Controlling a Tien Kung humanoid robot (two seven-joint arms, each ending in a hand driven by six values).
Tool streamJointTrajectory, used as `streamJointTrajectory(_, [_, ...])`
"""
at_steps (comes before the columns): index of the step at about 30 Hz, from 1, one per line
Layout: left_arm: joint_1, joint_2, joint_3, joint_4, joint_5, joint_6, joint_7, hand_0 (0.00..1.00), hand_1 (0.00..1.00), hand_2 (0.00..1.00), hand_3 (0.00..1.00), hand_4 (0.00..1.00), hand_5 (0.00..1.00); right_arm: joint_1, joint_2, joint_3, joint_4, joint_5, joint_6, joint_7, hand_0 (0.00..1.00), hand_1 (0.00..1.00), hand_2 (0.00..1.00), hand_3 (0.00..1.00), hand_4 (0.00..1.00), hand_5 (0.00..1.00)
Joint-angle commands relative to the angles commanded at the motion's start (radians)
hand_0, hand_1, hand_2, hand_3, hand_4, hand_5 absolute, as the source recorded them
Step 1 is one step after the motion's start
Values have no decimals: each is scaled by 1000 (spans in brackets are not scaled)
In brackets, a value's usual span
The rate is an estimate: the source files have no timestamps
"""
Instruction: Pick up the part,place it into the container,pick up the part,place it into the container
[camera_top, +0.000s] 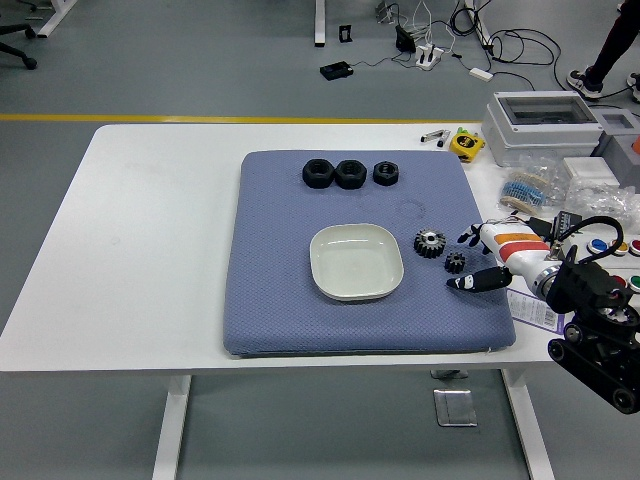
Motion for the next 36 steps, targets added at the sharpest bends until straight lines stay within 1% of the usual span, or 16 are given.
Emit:
streamJointTrajectory(1, [-1,0,1,0,-1,0,0,622,589,668,596,584,581,0,1,-3,-3,4,-9,1,255,438,543,528,887,466])
streamJointTrajectory(6, [-3,0,4,-1,-8,-1,-2,622,589,668,596,584,581,4,11,-16,-14,24,-31,0,255,438,543,528,887,466])
streamJointTrajectory(8, [-4,0,5,-1,-8,-1,-2,621,589,669,596,584,581,10,19,-22,-29,35,-35,-3,239,421,530,518,872,463])
streamJointTrajectory(16, [-7,0,7,-2,-11,-2,-3,622,591,670,596,585,582,29,52,-38,-86,89,-37,-9,238,421,526,519,865,462])
streamJointTrajectory(24, [-10,1,11,-2,-16,-2,-4,620,588,670,596,584,582,36,69,-52,-116,100,-31,-10,240,420,528,522,854,474])
streamJointTrajectory(25, [-11,1,11,-2,-16,-2,-5,620,588,671,596,585,581,37,69,-54,-120,101,-31,-9,209,393,512,517,838,472])
streamJointTrajectory(30, [-10,1,9,-2,-16,-3,-5,620,588,671,596,585,581,36,69,-62,-126,112,-38,3,209,393,512,517,838,472])
streamJointTrajectory(31, [-11,1,8,-2,-15,-2,-4,621,588,670,596,585,581,35,70,-63,-126,113,-39,6,90,261,389,475,768,506])
streamJointTrajectory(36, [-12,1,8,-2,-14,-2,-3,621,588,670,596,585,581,32,73,-72,-128,116,-36,13,90,261,389,475,768,506])
